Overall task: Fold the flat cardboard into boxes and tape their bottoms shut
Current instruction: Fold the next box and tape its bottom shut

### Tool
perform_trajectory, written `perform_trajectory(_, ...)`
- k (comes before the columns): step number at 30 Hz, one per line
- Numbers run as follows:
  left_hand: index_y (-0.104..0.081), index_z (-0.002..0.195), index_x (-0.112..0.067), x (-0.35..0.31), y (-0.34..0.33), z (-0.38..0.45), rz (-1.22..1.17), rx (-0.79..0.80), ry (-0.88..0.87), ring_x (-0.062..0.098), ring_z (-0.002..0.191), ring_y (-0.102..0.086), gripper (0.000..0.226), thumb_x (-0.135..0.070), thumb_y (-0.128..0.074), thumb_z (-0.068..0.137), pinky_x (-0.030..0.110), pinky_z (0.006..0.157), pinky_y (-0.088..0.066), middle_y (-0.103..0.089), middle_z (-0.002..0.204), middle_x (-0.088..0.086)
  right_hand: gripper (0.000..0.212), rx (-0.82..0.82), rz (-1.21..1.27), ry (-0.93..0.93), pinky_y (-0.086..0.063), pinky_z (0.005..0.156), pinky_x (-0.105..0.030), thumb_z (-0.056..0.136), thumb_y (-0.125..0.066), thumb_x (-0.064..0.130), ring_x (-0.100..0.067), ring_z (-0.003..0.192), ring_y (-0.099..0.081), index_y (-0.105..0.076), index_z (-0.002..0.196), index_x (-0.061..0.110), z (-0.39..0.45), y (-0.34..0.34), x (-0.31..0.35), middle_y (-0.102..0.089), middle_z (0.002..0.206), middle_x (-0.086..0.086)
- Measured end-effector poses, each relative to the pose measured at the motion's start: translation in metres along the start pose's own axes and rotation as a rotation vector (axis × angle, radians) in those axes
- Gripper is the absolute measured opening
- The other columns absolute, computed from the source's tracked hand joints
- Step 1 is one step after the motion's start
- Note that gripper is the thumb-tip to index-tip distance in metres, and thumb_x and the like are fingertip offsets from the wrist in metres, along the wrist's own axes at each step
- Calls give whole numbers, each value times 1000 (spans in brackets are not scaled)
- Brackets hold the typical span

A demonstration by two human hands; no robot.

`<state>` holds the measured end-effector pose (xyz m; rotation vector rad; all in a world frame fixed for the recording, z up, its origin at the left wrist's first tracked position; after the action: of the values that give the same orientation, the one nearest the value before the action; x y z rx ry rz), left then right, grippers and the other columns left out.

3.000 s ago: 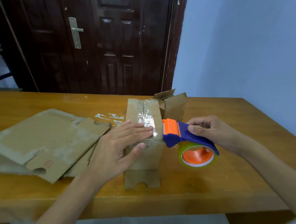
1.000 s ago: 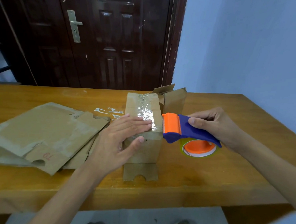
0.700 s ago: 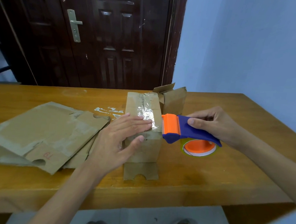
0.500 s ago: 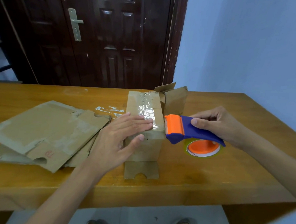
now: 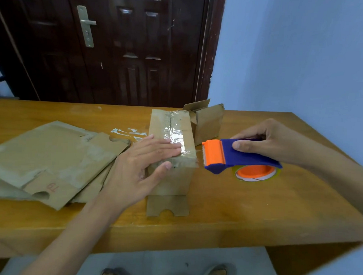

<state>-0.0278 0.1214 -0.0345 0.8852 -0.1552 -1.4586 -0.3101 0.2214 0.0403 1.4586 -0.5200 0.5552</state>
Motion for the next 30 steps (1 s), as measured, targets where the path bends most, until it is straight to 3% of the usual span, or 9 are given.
perform_trajectory(6,-73,129,-24,0,-1,-1,-23,-27,20,2,135,-56,31,-35,-57,105,33,125,-30,-69,134,-17,33,-11,-31,21,-53,67,-19,88,-62,55,-10,82,-74,-81,107,34,1,-5,7,-79,92,15)
perform_trajectory(13,-72,132,-27,3,0,-1,-7,8,5,3,137,-56,31,-33,-59,105,49,122,-38,-67,137,-19,26,-17,16,14,-53,68,-21,93,-64,48,-11,83,-74,-80,110,37,-7,-1,2,-80,94,14)
perform_trajectory(20,-72,132,-25,2,1,-2,-16,10,-7,5,137,-56,30,-25,-62,104,46,123,-36,-67,137,-17,29,-67,137,21,-57,79,-42,90,-67,48,-29,91,-76,-83,109,33,-13,-5,-11,-81,96,3)
perform_trajectory(24,-73,131,-25,2,2,0,-23,15,-1,4,137,-56,29,-25,-62,104,46,123,-36,-68,137,-18,21,-88,203,26,-55,70,-27,90,-67,43,-28,87,-76,-83,103,38,-12,-6,-12,-81,94,0)
perform_trajectory(30,-73,130,-24,4,2,0,-27,2,-4,5,135,-58,28,-27,-61,105,45,123,-37,-69,135,-15,22,-74,259,0,-54,68,-24,93,-66,38,-23,82,-75,-85,104,33,-16,-9,-18,-81,94,-3)
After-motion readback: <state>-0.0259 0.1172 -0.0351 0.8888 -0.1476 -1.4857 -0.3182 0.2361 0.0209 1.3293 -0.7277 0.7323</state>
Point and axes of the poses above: each hand's wrist, its own z-axis towards the middle knuckle, its own y-axis out of the back of the hand, x = y × z, the point moved 4 cm from there along z, towards the middle knuckle
